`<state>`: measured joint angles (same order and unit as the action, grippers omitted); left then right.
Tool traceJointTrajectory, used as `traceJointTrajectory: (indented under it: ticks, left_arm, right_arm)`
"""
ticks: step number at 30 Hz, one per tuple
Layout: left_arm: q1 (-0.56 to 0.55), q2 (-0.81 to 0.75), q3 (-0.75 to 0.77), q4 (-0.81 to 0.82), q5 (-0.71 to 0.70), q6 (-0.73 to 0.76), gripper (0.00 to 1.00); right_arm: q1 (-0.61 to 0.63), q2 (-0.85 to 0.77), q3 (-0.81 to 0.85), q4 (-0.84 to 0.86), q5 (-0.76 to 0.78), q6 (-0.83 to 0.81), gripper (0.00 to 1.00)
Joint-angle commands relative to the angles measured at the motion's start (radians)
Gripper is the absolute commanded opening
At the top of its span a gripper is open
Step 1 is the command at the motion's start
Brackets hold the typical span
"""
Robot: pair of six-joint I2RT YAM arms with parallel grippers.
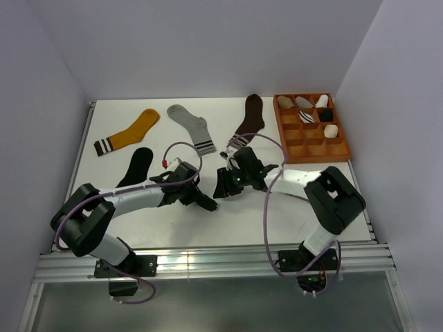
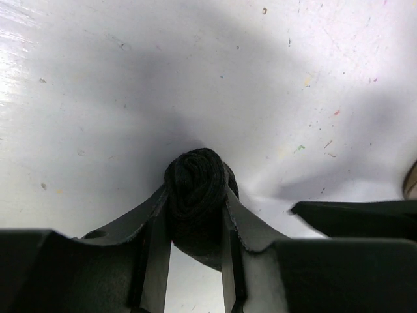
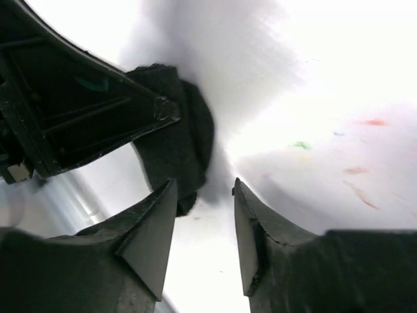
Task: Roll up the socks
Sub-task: Roll the sock at the center of the board.
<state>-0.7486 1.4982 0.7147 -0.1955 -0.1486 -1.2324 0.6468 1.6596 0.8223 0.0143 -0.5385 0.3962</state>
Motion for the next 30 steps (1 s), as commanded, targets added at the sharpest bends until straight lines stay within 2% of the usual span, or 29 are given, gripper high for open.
traceJointTrajectory:
  ticks: [1, 6, 10, 20, 30]
  left_arm:
    - [-0.005, 0.039, 0.046, -0.154, 0.014, 0.054, 0.04]
    - [-0.003, 0.062, 0.089, -0.2, 0.015, 0.076, 0.03]
    - [-0.003, 0.071, 0.114, -0.22, 0.026, 0.085, 0.03]
    - [-0.003, 0.111, 0.134, -0.222, 0.053, 0.093, 0.03]
    - [-0.003, 0.125, 0.146, -0.232, 0.061, 0.099, 0.03]
  right_arm:
    - [0.062, -0.118, -0.049, 0.024, 0.335, -0.097, 0.48]
    - [0.248, -0.218, -0.112, 0.107, 0.581, -0.175, 0.54]
    - [0.344, -0.216, -0.14, 0.168, 0.718, -0.214, 0.59]
    - [0.505, -0.161, -0.134, 0.257, 0.847, -0.295, 0.62]
    - [0.563, -0.055, -0.072, 0.239, 0.91, -0.335, 0.61]
